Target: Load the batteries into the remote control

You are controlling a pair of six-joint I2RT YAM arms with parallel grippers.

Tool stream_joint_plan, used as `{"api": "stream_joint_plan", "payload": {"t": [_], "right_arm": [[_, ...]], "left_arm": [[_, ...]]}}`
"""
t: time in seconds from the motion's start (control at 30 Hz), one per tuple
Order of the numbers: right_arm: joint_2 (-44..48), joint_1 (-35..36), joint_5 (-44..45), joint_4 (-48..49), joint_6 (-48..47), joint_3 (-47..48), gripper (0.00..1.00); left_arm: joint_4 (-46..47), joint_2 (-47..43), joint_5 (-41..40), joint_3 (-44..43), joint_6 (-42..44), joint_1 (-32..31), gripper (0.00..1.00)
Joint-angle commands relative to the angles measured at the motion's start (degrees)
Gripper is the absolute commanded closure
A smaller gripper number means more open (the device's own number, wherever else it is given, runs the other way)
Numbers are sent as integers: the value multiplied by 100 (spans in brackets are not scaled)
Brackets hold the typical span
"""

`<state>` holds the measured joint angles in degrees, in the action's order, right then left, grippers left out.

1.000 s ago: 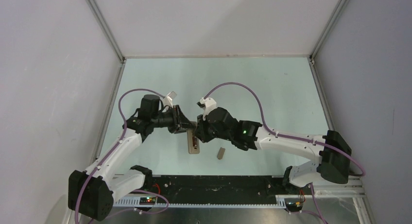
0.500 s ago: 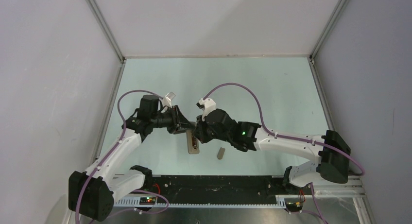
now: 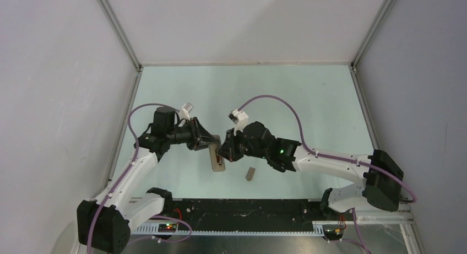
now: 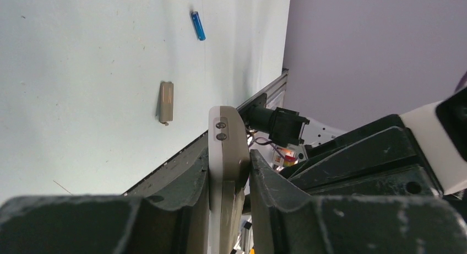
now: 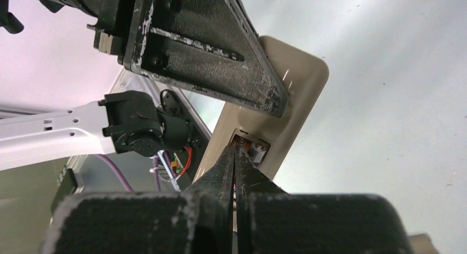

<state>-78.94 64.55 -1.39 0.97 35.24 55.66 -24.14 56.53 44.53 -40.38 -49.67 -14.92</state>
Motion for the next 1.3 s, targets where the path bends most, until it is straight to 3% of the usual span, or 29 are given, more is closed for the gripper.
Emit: {"api": "stream_joint_plan", "payload": {"t": [0.0,0.27,0.4,0.73,0.8,0.93,1.0,1.27], "right_arm": [[-20,-30,-815,237,230,-235,100],[256,-244,-990,394,402,-17,99],[435,-253,-821,77,479,259,91],[1175,-87,183,-507,1590,290,62],[1295,-43,661,-801,1969,296,50],[1428,-7,1333,-1544,3342,296,12],[1385,48,1465,-1664,3963,288,2],[837,157,1157,-1092,5812,285,1]], "left_arm": [[702,-266,610,-502,-539,33,100],[707,-480,500,-394,144,32,100],[706,-683,335,-303,519,28,100],[705,-1086,-130,-306,847,26,100],[708,-1162,-204,-312,865,15,100],[709,-1364,-449,-347,799,4,100],[711,-1459,-745,-354,690,-6,100],[711,-1519,-1090,-424,390,-85,100]]}}
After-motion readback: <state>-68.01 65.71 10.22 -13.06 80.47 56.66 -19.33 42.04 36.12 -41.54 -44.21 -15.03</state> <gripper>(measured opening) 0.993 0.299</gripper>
